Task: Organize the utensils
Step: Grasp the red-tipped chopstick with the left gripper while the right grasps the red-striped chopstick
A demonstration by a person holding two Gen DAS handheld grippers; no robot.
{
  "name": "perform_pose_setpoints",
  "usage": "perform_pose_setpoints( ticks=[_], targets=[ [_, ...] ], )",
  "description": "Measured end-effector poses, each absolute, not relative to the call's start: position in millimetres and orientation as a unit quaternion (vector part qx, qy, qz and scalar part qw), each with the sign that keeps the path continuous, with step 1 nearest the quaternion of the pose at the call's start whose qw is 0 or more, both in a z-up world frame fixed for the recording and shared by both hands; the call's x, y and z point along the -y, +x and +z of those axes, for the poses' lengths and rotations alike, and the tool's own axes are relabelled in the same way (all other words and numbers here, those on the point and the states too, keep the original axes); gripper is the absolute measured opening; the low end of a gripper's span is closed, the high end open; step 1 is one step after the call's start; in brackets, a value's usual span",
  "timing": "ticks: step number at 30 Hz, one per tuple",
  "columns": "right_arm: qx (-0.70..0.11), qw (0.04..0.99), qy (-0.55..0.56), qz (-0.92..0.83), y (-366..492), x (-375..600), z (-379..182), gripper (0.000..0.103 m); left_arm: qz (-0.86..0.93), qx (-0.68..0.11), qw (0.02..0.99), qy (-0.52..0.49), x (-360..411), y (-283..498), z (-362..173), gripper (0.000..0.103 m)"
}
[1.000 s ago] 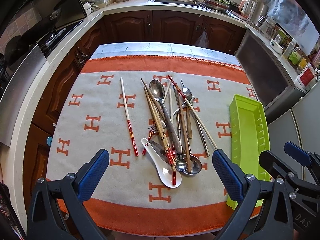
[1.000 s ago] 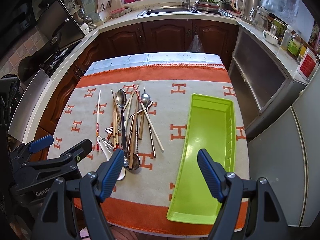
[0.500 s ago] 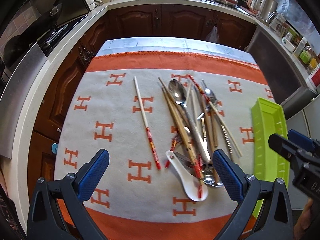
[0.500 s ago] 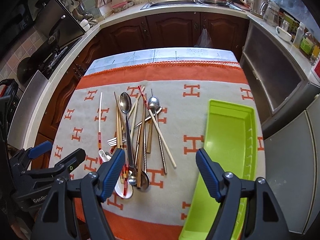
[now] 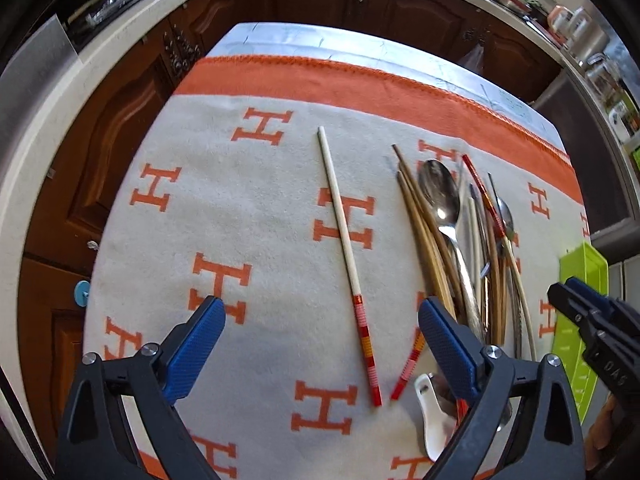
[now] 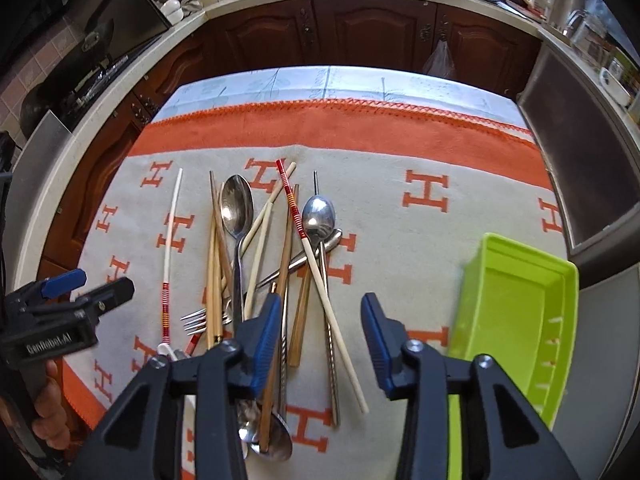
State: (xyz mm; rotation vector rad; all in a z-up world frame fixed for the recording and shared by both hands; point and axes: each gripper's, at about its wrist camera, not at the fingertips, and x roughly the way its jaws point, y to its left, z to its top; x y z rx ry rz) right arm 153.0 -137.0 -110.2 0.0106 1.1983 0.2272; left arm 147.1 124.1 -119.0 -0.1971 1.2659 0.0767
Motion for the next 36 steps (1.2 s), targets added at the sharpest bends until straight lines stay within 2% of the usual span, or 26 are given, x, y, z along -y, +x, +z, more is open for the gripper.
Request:
perform_pose_setpoints(
  ticks=[4,8,14,19,20,22,24,25,36],
  targets=[
    [-0.577,0.809,-0.012,0.114,164,130,-131,0.022,0.036,-0.599,0.792,-0.111,-131,161,-136,0.094],
    [-0.587,0.801,-0.019,0.116,169,128,-147,0.009,0.039,-0.614,0.781,-0.110,-127,172,-152,0.084],
    [-0.589,0.798,-0.008,0.125,174,130,-156,0.005,0.061,-0.629,0.769,-0.096,-116,179,-174,0.071],
    [-0.585,0.797,0.001,0.149,175,129,-154,0.004,0.076,-0.623,0.776,-0.065,-106,181,-178,0.069],
    [-0.585,0.797,0.002,0.153,175,128,-154,0.004,0.077,-0.622,0.777,-0.065,-105,181,-178,0.063],
    [-0.584,0.795,0.002,0.162,176,126,-154,0.004,0.077,-0.616,0.782,-0.062,-105,182,-177,0.045],
    [-0.584,0.794,0.001,0.172,176,123,-153,0.004,0.071,-0.615,0.783,-0.058,-103,183,-174,0.020],
    [-0.583,0.794,-0.003,0.174,176,122,-153,0.004,0.068,-0.617,0.782,-0.058,-99,186,-172,0.017],
    [-0.577,0.796,-0.048,0.177,177,109,-156,0.004,0.059,-0.619,0.780,-0.070,-104,186,-170,0.016]
  ],
)
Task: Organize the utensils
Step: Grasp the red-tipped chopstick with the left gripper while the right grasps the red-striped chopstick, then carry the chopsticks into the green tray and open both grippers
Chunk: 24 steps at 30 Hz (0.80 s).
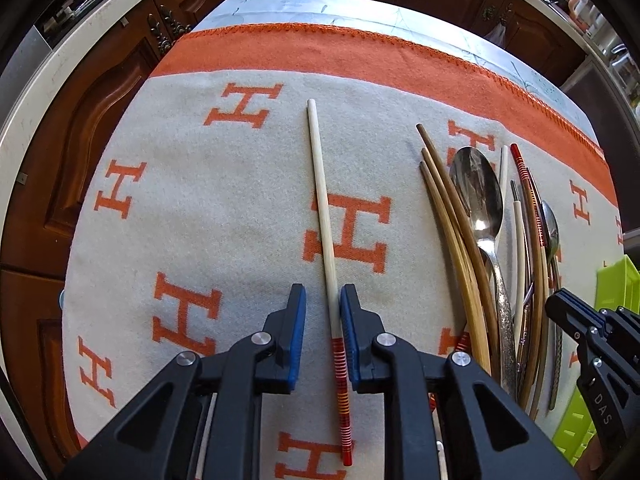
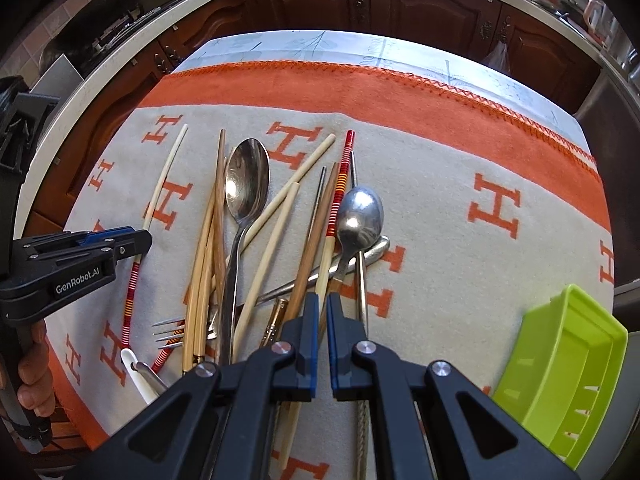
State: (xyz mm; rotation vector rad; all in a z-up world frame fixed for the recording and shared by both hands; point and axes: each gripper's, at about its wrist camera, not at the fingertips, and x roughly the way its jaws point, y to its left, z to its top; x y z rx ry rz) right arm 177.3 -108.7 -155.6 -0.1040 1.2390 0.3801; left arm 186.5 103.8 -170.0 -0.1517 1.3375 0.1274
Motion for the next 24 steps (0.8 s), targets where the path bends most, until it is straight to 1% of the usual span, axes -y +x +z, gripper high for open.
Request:
perform_pose_setpoints(
  ticks=[5,8,9,10,11,16,20,24],
  targets=[
    [-0.579,0.790,-0.074,0.190,170,98,-159,0.009,0.056,-0.621,0.778,-0.076,-104,185,-171,0.016],
    [-0.570,0.794,-0.097,0.186,167,93,-159,0.009,0.054,-0.617,0.782,-0.067,-104,182,-171,0.016],
    [-0.568,0.796,-0.100,0.185,167,92,-159,0.008,0.053,-0.615,0.784,-0.062,-102,181,-172,0.013],
    [-0.567,0.796,-0.097,0.185,167,92,-159,0.008,0.051,-0.612,0.787,-0.057,-101,180,-172,0.006],
    [-0.570,0.796,-0.086,0.187,169,93,-159,0.007,0.046,-0.610,0.789,-0.056,-100,177,-172,0.004],
    [-0.595,0.781,0.019,0.186,176,118,-159,0.005,0.031,-0.604,0.794,-0.063,-99,169,-170,0.003],
    [-0.598,0.778,0.062,0.184,169,134,-151,0.005,0.018,-0.600,0.796,-0.071,-99,161,-158,0.003],
    [-0.592,0.780,0.098,0.179,159,148,-139,0.005,0.000,-0.587,0.806,-0.074,-94,152,-133,0.003]
  ],
)
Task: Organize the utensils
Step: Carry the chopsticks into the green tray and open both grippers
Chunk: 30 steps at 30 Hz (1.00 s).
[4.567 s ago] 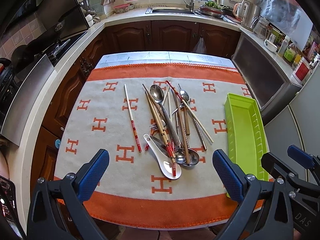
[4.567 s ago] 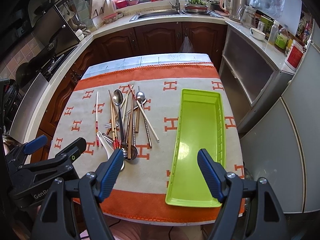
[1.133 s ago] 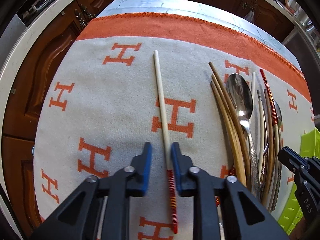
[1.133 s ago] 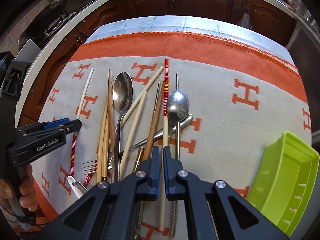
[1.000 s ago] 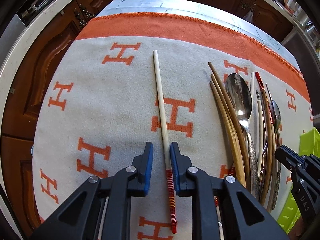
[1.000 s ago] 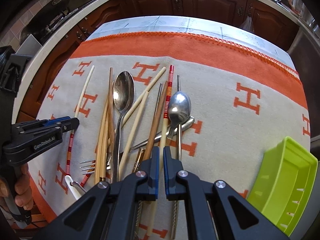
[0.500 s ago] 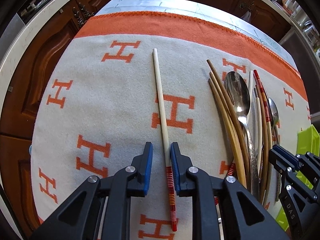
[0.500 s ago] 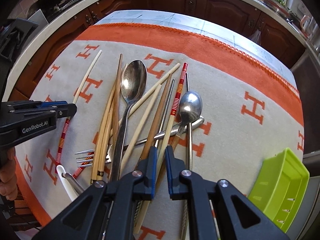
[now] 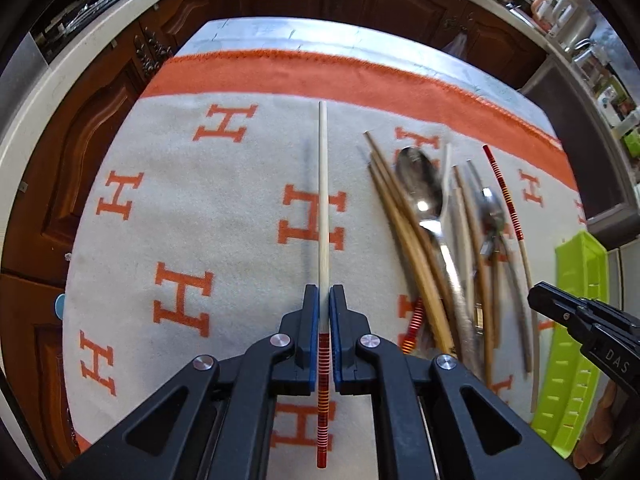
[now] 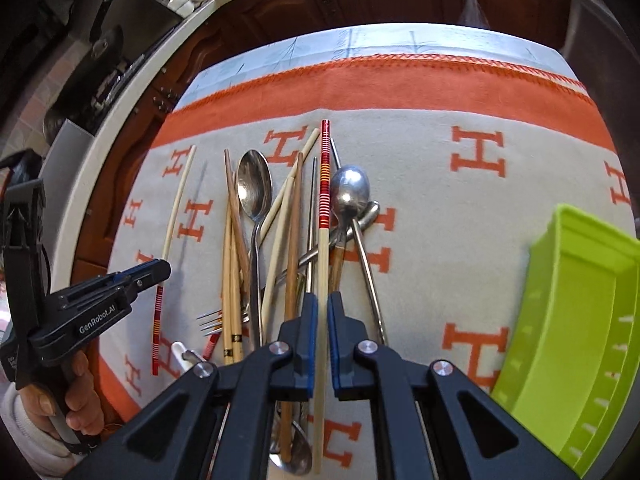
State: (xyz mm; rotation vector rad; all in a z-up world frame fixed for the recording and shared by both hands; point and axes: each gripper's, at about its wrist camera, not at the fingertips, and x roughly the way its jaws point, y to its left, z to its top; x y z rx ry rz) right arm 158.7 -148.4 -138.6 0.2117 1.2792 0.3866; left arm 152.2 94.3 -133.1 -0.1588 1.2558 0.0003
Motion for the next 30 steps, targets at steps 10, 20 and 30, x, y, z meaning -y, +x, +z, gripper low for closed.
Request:
perform_pose_setpoints(
  ticks=[10,20,30],
  targets=[
    [-0.554,0.808,0.139,0.149,111,200,-93,0.005,-0.108,-0.575,0.809,-0.059,-18,121,-74,0.003],
    [-0.557,0.812,0.162,0.063,49,279,-98,0.005,-0.224,-0.608,0.761,-0.030,117,104,-76,0.003],
    [-0.570,0.810,0.138,0.019,33,310,-105,0.007,-0.229,-0.638,0.735,-0.007,180,91,-111,0.036]
  ],
)
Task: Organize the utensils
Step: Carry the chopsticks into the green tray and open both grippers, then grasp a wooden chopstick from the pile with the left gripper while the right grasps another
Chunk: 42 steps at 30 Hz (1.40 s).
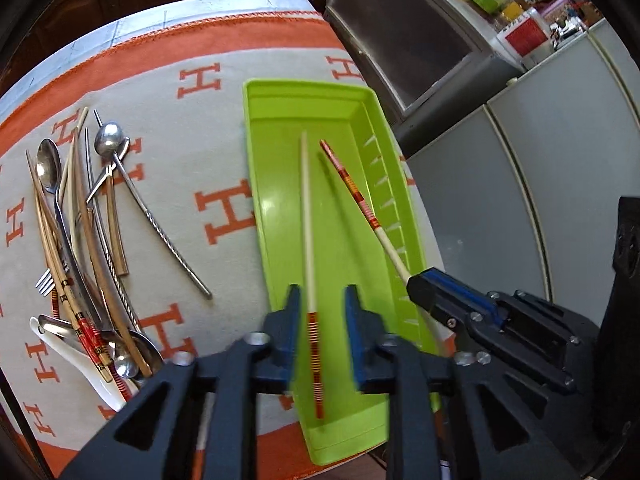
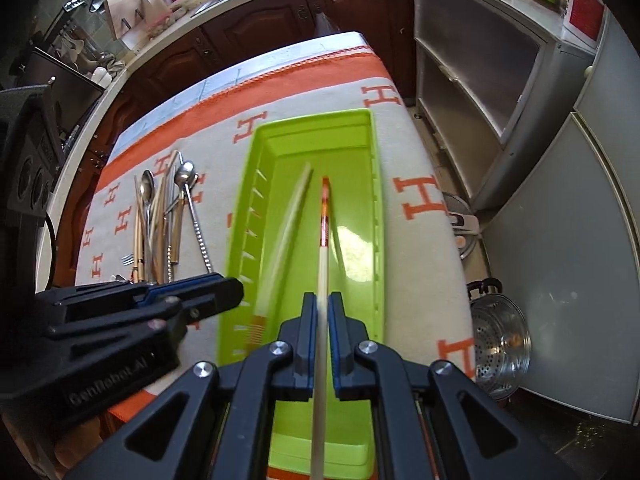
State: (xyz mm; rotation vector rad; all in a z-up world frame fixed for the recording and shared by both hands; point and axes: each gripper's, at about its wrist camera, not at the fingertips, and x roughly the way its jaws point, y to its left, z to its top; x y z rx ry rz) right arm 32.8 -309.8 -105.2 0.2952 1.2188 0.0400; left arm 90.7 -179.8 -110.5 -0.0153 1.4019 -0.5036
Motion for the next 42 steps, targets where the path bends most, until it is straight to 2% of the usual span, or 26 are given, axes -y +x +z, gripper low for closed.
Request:
perform_pose_setpoints(
  ticks=[1,3,5,8,9,12,19,26,34,42],
  targets=[
    [-0.572,0.808,0.139,0.016,32,312,-107,0.007,-0.223,-0.637,0.738,-0.002,180,88,-111,0.041],
    [-0.574,0.807,0.139,0.009,29,317,-108,0.007,-0.214,-0.631,0.746,-0.001,177,83,-111,0.058],
    [-0.575,0.806,0.143,0.008,23,322,-110,0.007,-0.210,-0.624,0.753,-0.006,171,79,-109,0.070],
    [-0.579,0.803,0.141,0.009,20,323,-112,0.013,-0.202,-0.616,0.761,0.005,163,73,-102,0.079],
    [-0.581,0.802,0.140,0.009,18,323,-113,0.017,-0.196,-0.617,0.762,0.011,160,73,-101,0.079],
    [-0.584,0.800,0.141,0.013,15,321,-115,0.020,-0.182,-0.617,0.765,0.016,149,70,-96,0.079],
    [-0.585,0.800,0.129,0.033,11,302,-111,0.020,-0.144,-0.603,0.784,0.024,118,62,-81,0.080],
    [-0.587,0.798,0.120,0.060,12,272,-105,0.020,-0.112,-0.587,0.802,0.021,85,54,-66,0.086],
    [-0.582,0.801,0.089,0.104,24,220,-94,0.020,-0.067,-0.573,0.817,-0.011,26,48,-58,0.087],
    [-0.579,0.799,0.081,0.139,46,177,-92,0.020,-0.036,-0.585,0.808,-0.066,-42,59,-72,0.087]
  ],
)
